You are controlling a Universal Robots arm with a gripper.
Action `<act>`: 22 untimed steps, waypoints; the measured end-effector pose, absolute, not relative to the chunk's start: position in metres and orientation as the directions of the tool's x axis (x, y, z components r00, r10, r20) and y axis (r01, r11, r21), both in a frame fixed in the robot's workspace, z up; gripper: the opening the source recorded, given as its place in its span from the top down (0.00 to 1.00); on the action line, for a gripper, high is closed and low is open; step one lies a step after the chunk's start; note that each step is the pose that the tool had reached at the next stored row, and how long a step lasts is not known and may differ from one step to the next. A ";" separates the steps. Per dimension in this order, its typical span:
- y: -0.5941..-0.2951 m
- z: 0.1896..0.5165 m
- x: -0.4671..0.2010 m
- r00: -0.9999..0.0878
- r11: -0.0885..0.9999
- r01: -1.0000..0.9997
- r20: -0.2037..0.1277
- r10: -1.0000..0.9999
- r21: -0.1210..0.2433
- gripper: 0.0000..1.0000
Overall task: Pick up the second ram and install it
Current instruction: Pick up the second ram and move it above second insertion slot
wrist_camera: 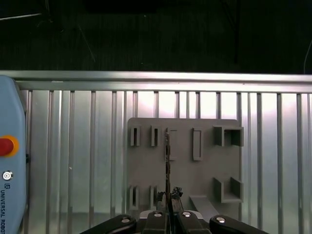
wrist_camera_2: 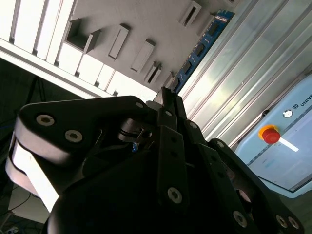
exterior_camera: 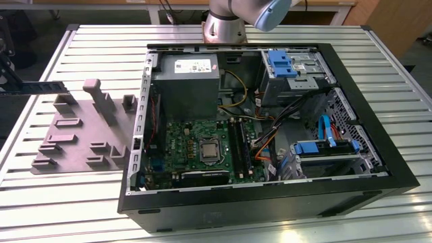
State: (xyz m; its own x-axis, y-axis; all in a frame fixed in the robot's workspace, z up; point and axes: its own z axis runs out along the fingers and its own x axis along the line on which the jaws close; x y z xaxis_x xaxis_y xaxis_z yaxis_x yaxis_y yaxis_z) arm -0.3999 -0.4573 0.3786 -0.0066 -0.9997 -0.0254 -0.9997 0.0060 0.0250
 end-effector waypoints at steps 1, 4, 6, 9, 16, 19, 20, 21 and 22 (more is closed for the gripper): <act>-0.457 0.380 -0.400 -0.007 0.006 -1.000 -0.025 -1.000 0.025 0.86; -0.457 0.383 -0.400 -0.007 0.006 -1.000 -0.025 -1.000 0.025 0.86; -0.457 0.385 -0.400 -0.007 0.006 -1.000 -0.025 -1.000 0.025 0.86; -0.457 0.389 -0.400 -0.007 0.006 -1.000 -0.025 -1.000 0.025 0.86; -0.456 0.400 -0.400 -0.007 0.007 -1.000 -0.025 -1.000 0.025 0.86; -0.456 0.404 -0.400 -0.007 0.007 -1.000 -0.025 -1.000 0.025 0.86; -0.456 0.404 -0.400 -0.007 0.007 -1.000 -0.025 -1.000 0.025 0.86; -0.456 0.404 -0.400 -0.007 0.007 -1.000 -0.025 -1.000 0.025 0.86; -0.456 0.404 -0.400 -0.007 0.007 -1.000 -0.025 -1.000 0.025 0.86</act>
State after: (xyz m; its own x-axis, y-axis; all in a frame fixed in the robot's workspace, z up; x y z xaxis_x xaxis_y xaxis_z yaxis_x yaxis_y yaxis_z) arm -0.3999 -0.4561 0.4040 -0.0073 -0.9996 -0.0255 -0.9997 0.0067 0.0249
